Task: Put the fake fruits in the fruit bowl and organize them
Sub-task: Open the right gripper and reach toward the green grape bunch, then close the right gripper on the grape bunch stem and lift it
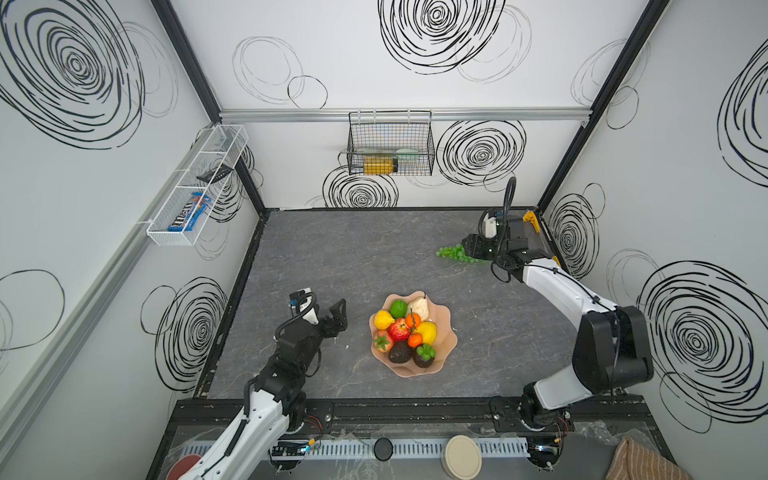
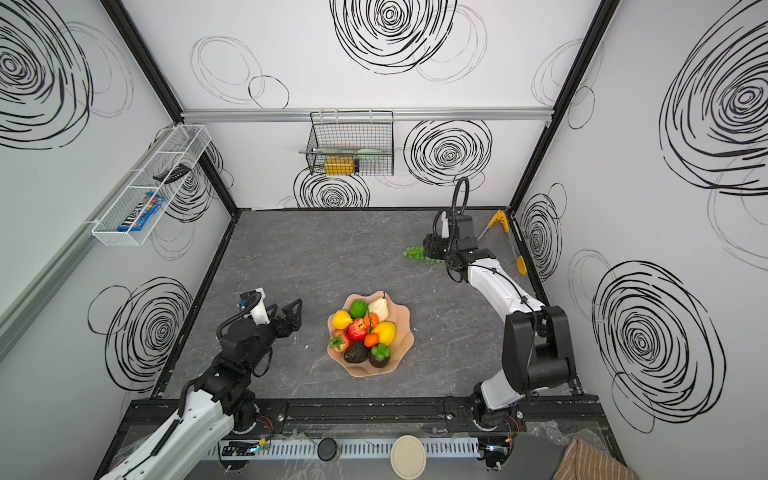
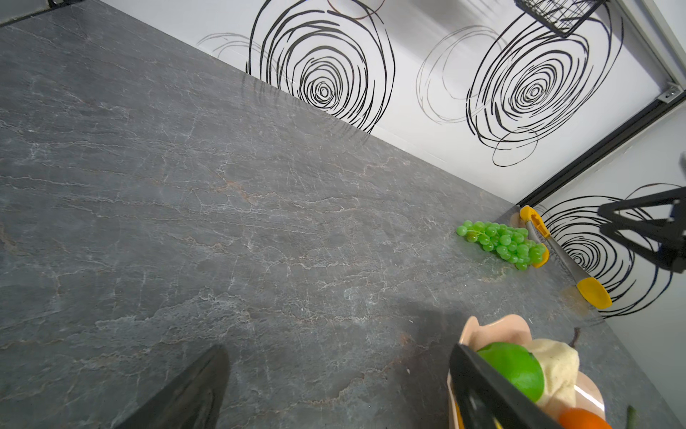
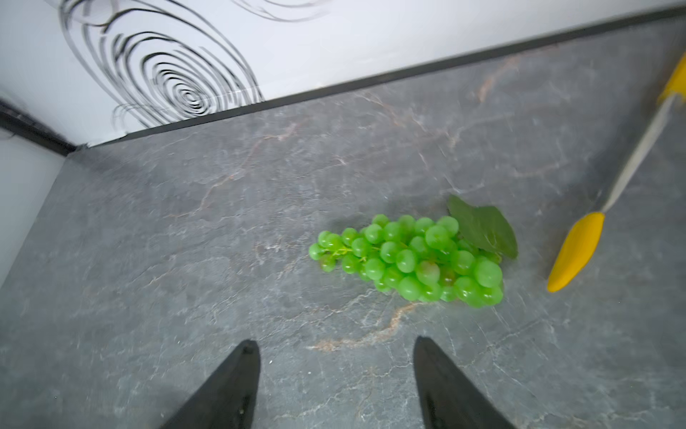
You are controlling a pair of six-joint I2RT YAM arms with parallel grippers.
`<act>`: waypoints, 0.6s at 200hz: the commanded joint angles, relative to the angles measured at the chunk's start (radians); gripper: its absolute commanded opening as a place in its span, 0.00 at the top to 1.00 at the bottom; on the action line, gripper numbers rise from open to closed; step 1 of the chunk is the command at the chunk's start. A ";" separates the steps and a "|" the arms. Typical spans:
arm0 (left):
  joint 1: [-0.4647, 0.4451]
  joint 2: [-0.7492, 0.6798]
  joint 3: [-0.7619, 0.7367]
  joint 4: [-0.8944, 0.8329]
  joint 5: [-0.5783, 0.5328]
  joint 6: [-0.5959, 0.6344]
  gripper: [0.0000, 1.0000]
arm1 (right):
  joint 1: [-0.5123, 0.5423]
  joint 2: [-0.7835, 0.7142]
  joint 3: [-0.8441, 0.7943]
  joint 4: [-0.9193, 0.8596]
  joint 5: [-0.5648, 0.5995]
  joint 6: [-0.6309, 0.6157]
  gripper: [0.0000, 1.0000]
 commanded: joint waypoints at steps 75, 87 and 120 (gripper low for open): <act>0.001 0.004 0.000 0.039 -0.001 -0.001 0.03 | -0.137 0.348 0.253 0.014 -0.109 0.044 0.11; 0.002 0.007 0.000 0.041 -0.001 -0.001 0.03 | -0.137 0.375 0.278 0.005 -0.103 0.043 0.12; 0.003 0.010 -0.002 0.044 -0.001 -0.002 0.03 | -0.137 0.409 0.300 -0.021 -0.109 0.035 0.15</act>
